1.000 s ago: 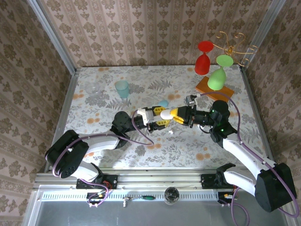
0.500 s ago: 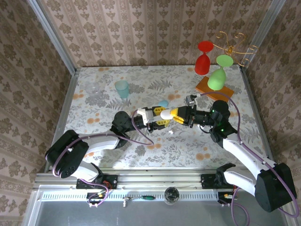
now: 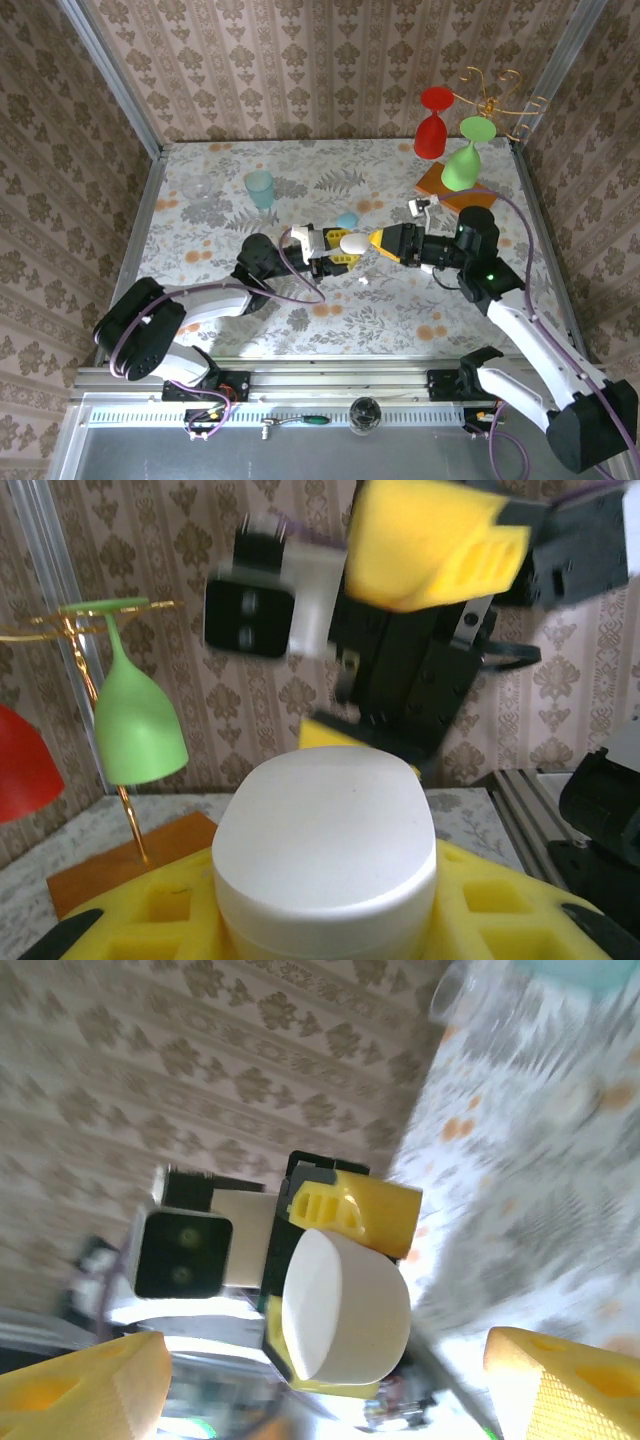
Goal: Insert wireless bluetooth earbuds into charging case
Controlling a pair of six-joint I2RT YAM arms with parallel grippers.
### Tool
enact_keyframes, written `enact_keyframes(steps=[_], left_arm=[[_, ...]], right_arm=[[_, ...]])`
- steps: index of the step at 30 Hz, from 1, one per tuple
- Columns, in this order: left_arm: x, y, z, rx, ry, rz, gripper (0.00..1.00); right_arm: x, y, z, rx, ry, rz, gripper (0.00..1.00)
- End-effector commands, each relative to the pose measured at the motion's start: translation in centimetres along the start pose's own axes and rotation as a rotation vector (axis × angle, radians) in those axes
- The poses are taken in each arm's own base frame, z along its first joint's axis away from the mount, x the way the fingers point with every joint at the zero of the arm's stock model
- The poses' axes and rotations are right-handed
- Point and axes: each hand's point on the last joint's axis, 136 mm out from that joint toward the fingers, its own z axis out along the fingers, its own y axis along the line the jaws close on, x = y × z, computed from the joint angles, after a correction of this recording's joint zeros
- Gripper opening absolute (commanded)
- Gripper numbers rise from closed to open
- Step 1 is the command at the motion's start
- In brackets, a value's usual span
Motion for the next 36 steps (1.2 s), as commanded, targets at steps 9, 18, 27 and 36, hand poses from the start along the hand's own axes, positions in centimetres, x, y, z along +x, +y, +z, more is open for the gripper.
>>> enact_keyframes(steps=[9, 18, 27, 36], left_arm=[[-0.1, -2.1, -1.1, 0.069, 0.137, -0.171, 0.22], [-0.6, -2.1, -0.7, 0.085, 0.127, -0.176, 0.22], [0.4, -2.7, -0.8, 0.123, 0.141, -0.144, 0.22], [0.6, -2.5, -1.2, 0.132, 0.132, -0.142, 0.22]], right_arm=[[2.2, 0.4, -0.7, 0.202, 0.128, -0.875, 0.86], [1.6, -0.8, 1.8, 0.242, 0.142, -0.946, 0.86], [-0.5, -0.7, 1.6, 0.287, 0.046, -0.876, 0.77], [-1.1, -1.1, 1.5, 0.286, 0.027, -0.839, 0.74]])
